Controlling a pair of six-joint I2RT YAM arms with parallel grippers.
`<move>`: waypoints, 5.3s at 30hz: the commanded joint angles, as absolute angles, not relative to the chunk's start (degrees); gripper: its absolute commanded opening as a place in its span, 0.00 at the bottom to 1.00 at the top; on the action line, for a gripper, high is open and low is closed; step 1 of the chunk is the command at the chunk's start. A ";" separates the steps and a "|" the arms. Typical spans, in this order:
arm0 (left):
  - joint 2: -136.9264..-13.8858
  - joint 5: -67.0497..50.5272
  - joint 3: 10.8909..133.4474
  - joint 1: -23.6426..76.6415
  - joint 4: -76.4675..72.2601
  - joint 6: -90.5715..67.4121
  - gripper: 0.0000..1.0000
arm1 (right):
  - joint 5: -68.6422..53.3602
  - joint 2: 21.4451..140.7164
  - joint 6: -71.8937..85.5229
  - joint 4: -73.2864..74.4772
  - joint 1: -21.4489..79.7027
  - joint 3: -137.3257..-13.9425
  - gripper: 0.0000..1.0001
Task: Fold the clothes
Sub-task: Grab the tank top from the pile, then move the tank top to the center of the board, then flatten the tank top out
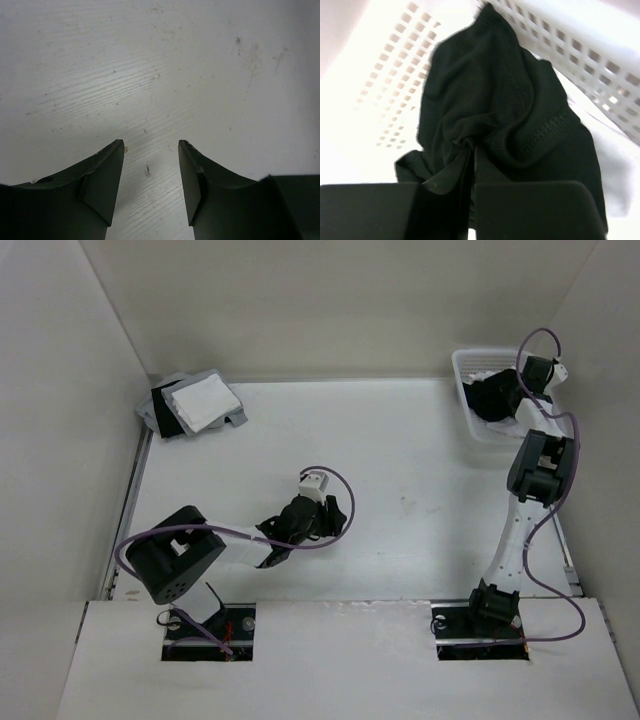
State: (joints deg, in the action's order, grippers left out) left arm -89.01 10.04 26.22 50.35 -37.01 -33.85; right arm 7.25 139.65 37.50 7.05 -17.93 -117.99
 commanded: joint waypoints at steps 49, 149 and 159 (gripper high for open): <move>-55.97 18.99 23.21 23.07 2.04 -45.87 0.45 | 9.22 76.90 46.75 -13.36 49.77 -33.66 0.04; -53.87 30.94 72.00 37.68 -11.87 -24.51 0.05 | 58.90 56.42 -8.55 -10.83 80.66 -83.15 0.00; -100.83 20.48 93.70 11.65 -7.06 -36.31 0.05 | 14.61 91.34 29.52 5.61 28.19 -92.84 0.00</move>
State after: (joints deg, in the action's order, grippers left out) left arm -85.32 22.68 74.56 16.21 -8.51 -35.59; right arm 30.72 75.50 17.47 3.64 39.11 -81.45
